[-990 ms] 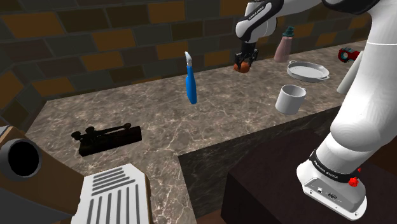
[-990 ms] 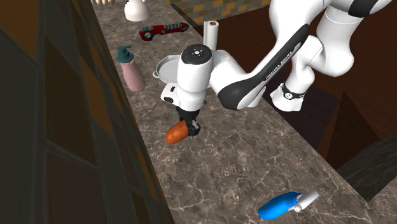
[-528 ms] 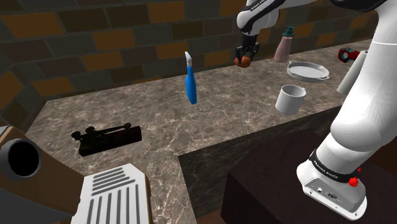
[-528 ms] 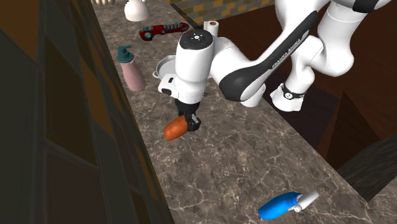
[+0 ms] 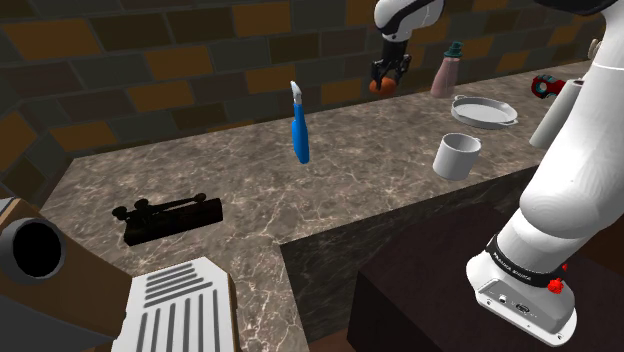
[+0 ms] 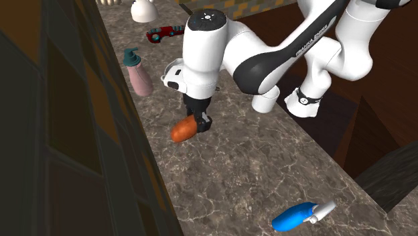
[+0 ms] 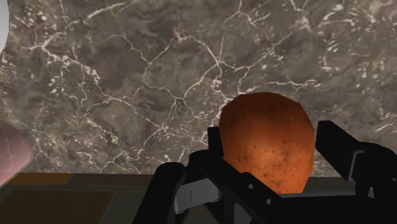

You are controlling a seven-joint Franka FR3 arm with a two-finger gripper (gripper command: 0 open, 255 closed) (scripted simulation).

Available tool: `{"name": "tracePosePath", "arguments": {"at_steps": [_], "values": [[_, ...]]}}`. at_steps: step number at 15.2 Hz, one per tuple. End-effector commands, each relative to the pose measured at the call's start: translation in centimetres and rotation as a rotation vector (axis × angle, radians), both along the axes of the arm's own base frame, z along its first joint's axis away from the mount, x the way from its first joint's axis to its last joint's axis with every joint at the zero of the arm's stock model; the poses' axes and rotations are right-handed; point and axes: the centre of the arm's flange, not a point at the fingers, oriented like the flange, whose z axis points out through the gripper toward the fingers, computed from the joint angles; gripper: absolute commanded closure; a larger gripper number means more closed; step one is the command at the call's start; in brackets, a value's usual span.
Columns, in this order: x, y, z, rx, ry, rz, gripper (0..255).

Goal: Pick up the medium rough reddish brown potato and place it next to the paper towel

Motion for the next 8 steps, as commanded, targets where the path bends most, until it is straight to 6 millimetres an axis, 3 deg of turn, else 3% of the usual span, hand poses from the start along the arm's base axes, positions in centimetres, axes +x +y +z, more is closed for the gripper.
{"name": "tracePosePath", "arguments": {"at_steps": [1,8], "values": [[0.1,-0.1,1.1,0.0,0.0,0.0,255],[0.1,-0.1,4.8,0.0,0.0,0.0,255]]}}
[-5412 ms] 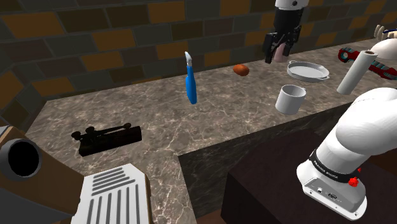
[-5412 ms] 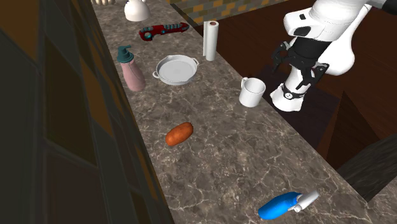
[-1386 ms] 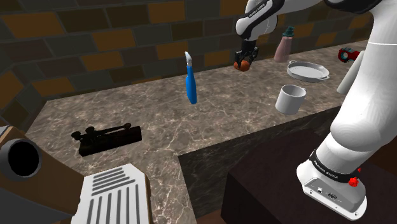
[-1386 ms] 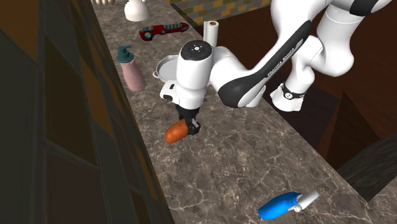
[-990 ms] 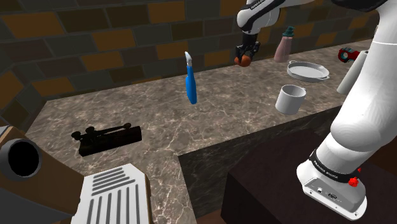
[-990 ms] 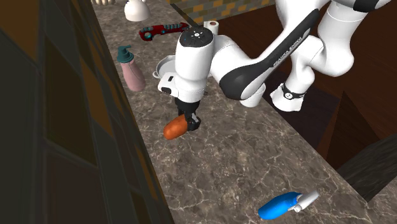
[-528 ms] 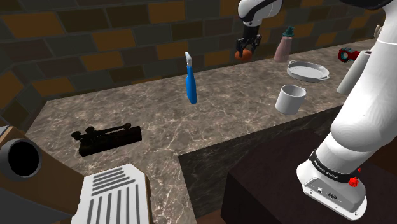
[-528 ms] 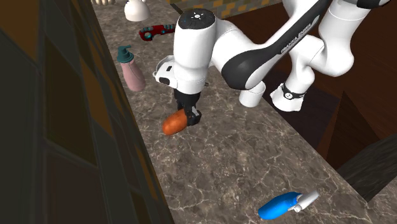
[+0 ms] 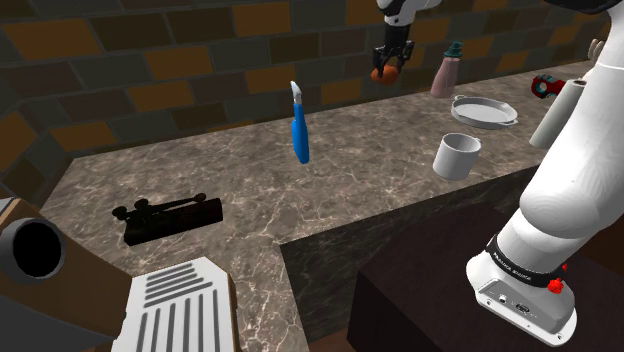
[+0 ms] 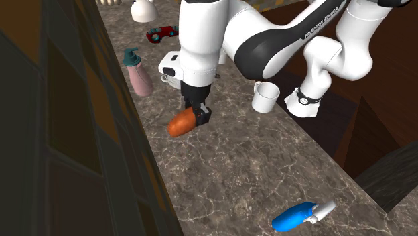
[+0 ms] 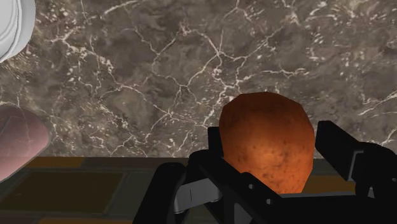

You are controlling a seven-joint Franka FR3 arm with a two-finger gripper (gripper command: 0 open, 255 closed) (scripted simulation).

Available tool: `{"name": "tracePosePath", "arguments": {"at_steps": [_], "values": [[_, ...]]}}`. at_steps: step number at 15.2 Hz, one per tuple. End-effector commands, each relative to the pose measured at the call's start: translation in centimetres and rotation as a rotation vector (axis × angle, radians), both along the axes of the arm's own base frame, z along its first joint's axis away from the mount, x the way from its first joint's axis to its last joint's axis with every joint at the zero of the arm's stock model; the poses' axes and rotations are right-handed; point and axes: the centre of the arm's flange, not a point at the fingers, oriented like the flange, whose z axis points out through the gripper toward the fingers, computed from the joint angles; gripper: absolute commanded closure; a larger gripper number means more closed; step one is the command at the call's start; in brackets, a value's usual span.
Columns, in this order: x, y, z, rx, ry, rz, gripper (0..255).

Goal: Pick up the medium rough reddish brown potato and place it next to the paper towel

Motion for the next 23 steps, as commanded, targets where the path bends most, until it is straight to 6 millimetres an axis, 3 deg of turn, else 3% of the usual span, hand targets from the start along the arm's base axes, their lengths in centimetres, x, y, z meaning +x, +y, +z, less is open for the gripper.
{"name": "tracePosePath", "arguments": {"at_steps": [1,23], "values": [[-0.1,0.0,1.1,0.0,0.0,0.0,255],[-0.1,0.0,12.7,0.0,0.0,0.0,255]]}}
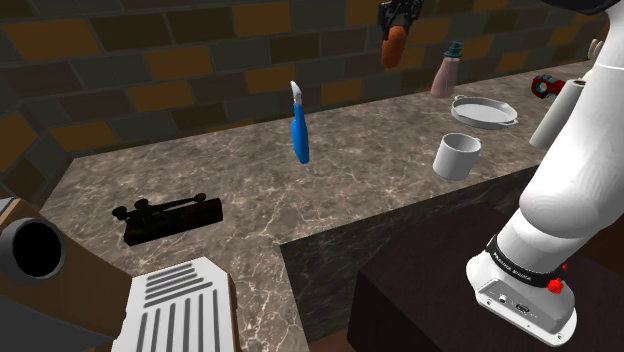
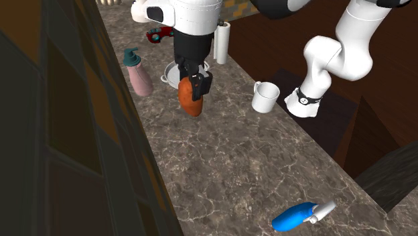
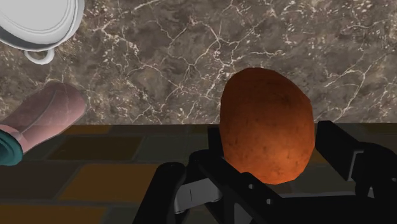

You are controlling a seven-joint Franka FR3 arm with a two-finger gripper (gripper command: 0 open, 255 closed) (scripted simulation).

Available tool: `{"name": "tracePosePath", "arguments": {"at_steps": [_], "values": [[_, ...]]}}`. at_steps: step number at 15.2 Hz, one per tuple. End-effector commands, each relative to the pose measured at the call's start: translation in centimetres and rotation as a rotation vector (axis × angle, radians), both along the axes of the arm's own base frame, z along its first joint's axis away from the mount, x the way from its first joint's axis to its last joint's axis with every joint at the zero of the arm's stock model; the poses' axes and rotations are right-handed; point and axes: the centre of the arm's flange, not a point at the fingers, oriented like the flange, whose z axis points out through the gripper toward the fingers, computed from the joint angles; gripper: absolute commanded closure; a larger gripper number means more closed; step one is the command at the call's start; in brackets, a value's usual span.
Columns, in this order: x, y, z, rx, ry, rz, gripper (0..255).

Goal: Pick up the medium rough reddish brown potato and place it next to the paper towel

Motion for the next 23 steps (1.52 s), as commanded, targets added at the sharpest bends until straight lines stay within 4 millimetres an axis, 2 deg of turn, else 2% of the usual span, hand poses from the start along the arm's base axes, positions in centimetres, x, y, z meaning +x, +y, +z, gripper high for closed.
{"name": "tracePosePath", "arguments": {"at_steps": [1,3,23], "values": [[0.0,0.0,1.1,0.0,0.0,0.0,255],[0.0,0.0,2.0,0.0,0.0,0.0,255],[-25.9,-5.2,2.1,0.0,0.0,0.0,255]]}}
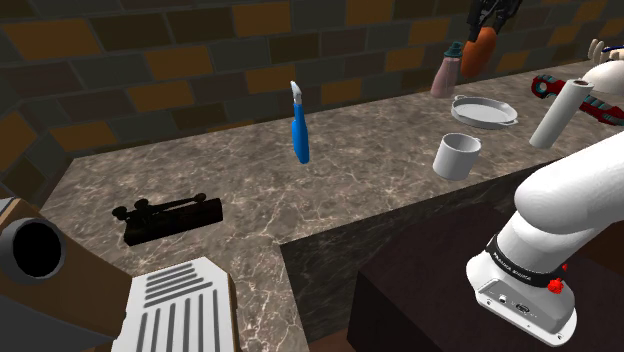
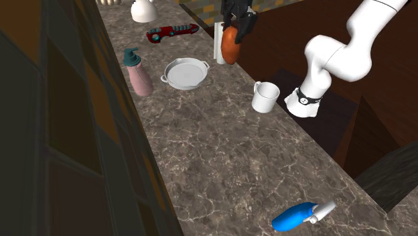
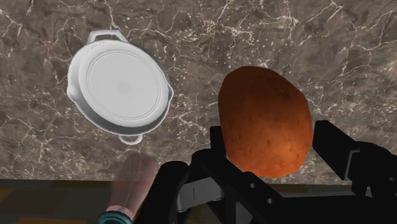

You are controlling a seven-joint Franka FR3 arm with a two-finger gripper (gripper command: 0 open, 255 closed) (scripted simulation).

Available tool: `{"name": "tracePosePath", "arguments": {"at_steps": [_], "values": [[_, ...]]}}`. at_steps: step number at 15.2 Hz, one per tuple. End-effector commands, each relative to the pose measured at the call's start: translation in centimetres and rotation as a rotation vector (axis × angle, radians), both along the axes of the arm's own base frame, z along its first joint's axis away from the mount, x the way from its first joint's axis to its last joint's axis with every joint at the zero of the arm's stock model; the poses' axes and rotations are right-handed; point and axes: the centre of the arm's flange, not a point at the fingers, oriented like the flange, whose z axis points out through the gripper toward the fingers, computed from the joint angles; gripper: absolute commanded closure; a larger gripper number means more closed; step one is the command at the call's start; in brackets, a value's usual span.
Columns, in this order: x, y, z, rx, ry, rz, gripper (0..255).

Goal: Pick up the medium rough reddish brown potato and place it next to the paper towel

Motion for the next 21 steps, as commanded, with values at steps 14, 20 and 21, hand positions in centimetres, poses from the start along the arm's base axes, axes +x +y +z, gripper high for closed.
{"name": "tracePosePath", "arguments": {"at_steps": [14,20,21], "values": [[-19.4,-4.1,-0.1,0.0,-0.001,0.001,255],[-21.2,-4.4,-2.2,0.0,-0.001,0.001,255],[-21.2,-4.4,-2.8,0.0,-0.001,0.001,255]]}}
